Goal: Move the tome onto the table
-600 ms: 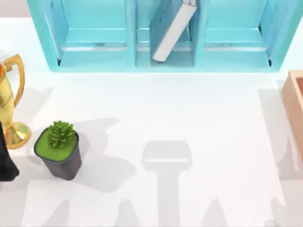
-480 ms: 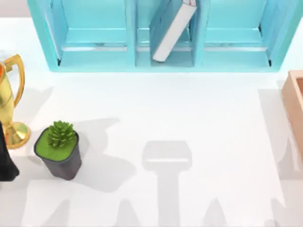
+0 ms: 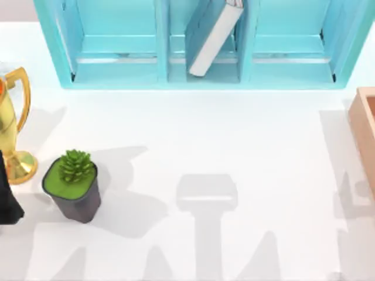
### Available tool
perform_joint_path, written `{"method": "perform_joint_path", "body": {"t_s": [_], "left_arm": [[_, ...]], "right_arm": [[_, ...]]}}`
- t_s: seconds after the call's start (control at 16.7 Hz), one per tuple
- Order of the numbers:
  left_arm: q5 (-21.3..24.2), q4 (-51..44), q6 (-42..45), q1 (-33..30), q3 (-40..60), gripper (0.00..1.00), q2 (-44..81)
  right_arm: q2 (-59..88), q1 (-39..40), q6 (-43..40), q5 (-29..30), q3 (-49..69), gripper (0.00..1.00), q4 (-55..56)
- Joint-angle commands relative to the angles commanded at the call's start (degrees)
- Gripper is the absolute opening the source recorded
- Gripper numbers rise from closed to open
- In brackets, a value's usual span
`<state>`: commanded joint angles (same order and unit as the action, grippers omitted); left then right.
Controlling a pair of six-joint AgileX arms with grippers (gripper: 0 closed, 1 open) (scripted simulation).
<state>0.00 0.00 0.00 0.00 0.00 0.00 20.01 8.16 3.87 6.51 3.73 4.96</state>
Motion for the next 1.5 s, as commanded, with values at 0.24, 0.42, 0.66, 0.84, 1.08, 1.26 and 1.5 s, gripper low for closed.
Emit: {"method": "perform_joint_path", "body": {"t_s": [0.24, 0.42, 0.66, 0.84, 1.08, 1.26, 1.5], "left_arm": [[0.00, 0.00, 0.00, 0.00, 0.00, 1.00, 0.00], [0.00, 0.00, 0.00, 0.00, 0.00, 1.00, 0.00], [0.00, 0.00, 0.00, 0.00, 0.00, 1.00, 0.00], [0.00, 0.00, 0.00, 0.00, 0.00, 1.00, 0.00], [0.00, 0.00, 0.00, 0.00, 0.00, 1.00, 0.00], [0.00, 0.00, 0.00, 0.00, 0.00, 1.00, 0.00], [0.00, 0.00, 0.00, 0.00, 0.00, 1.00, 0.00]], "right_arm": [[19.48, 6.64, 3.60, 6.06, 5.34, 1.00, 6.14], [35.01, 11.37, 6.44, 11.06, 11.13, 1.00, 12.26], [55.05, 17.36, 10.26, 17.90, 21.07, 1.00, 22.21], [69.13, 21.49, 12.87, 22.84, 29.87, 1.00, 30.60], [86.80, 26.08, 15.72, 28.41, 42.19, 1.00, 41.75], [98.53, 28.70, 17.50, 31.51, 50.64, 1.00, 49.08], [110.38, 31.20, 19.59, 34.32, 59.47, 1.00, 56.51]]}}
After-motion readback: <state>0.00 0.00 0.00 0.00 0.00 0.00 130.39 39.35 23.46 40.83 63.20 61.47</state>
